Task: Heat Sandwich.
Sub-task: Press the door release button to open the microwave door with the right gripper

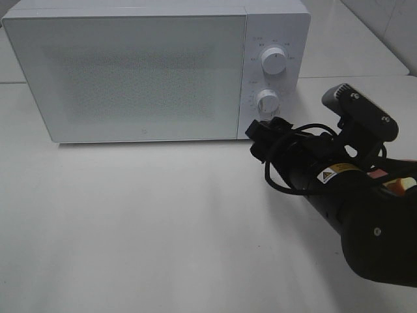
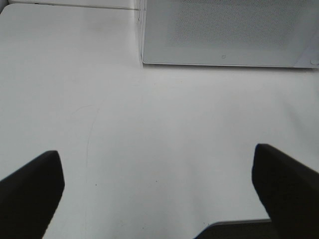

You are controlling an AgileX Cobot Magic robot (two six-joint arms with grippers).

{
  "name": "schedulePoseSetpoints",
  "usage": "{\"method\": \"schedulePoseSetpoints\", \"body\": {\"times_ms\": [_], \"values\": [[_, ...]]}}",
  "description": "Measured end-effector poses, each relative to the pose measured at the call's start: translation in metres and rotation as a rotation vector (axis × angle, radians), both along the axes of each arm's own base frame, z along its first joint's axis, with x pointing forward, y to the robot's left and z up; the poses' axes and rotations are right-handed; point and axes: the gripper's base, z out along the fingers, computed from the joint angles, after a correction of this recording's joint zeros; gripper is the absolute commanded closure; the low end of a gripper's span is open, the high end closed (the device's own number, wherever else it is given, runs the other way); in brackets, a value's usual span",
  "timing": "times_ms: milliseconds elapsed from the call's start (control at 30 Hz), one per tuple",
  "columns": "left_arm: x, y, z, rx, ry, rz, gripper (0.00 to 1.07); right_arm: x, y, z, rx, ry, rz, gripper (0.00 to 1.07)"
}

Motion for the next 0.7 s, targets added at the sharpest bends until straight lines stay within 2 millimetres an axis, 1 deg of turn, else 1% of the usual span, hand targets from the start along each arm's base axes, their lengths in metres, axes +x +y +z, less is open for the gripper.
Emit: {"method": "schedulePoseSetpoints", "body": {"times_ms": [67,100,133,200,233,267,367,400,433,533,567,600,667,700], "values": [[0.0,0.0,0.0,0.0,0.0,0.0,0.1,0.0,0.0001,0.0001,0.113,0.014,-0.045,0.31],[0.0,0.0,0.0,0.0,0.0,0.0,0.1,0.0,0.0001,0.0001,0.113,0.014,-0.045,0.31],[0.0,0.0,0.0,0.0,0.0,0.0,0.1,0.0,0.0002,0.0001,0.215,0.028,-0.085,0.31],[0.0,0.0,0.0,0.0,0.0,0.0,0.1,0.0,0.0003,0.0002,0.314,0.042,-0.125,0.31],[0.0,0.0,0.0,0.0,0.0,0.0,0.1,0.0,0.0003,0.0002,0.419,0.057,-0.167,0.32],[0.0,0.0,0.0,0.0,0.0,0.0,0.1,0.0,0.0003,0.0002,0.419,0.057,-0.167,0.32],[0.0,0.0,0.0,0.0,0.0,0.0,0.1,0.0,0.0003,0.0002,0.562,0.077,-0.226,0.38],[0.0,0.0,0.0,0.0,0.0,0.0,0.1,0.0,0.0003,0.0002,0.653,0.089,-0.263,0.43],[0.0,0.0,0.0,0.0,0.0,0.0,0.1,0.0,0.0003,0.0002,0.653,0.089,-0.263,0.43],[0.0,0.0,0.0,0.0,0.0,0.0,0.1,0.0,0.0003,0.0002,0.741,0.102,-0.299,0.54],[0.0,0.0,0.0,0.0,0.0,0.0,0.1,0.0,0.0003,0.0002,0.741,0.102,-0.299,0.54],[0.0,0.0,0.0,0.0,0.0,0.0,0.1,0.0,0.0003,0.0002,0.77,0.106,-0.31,0.66],[0.0,0.0,0.0,0.0,0.0,0.0,0.1,0.0,0.0003,0.0002,0.784,0.108,-0.316,0.8],[0.0,0.0,0.0,0.0,0.0,0.0,0.1,0.0,0.0003,0.0002,0.798,0.11,-0.322,0.96]]}}
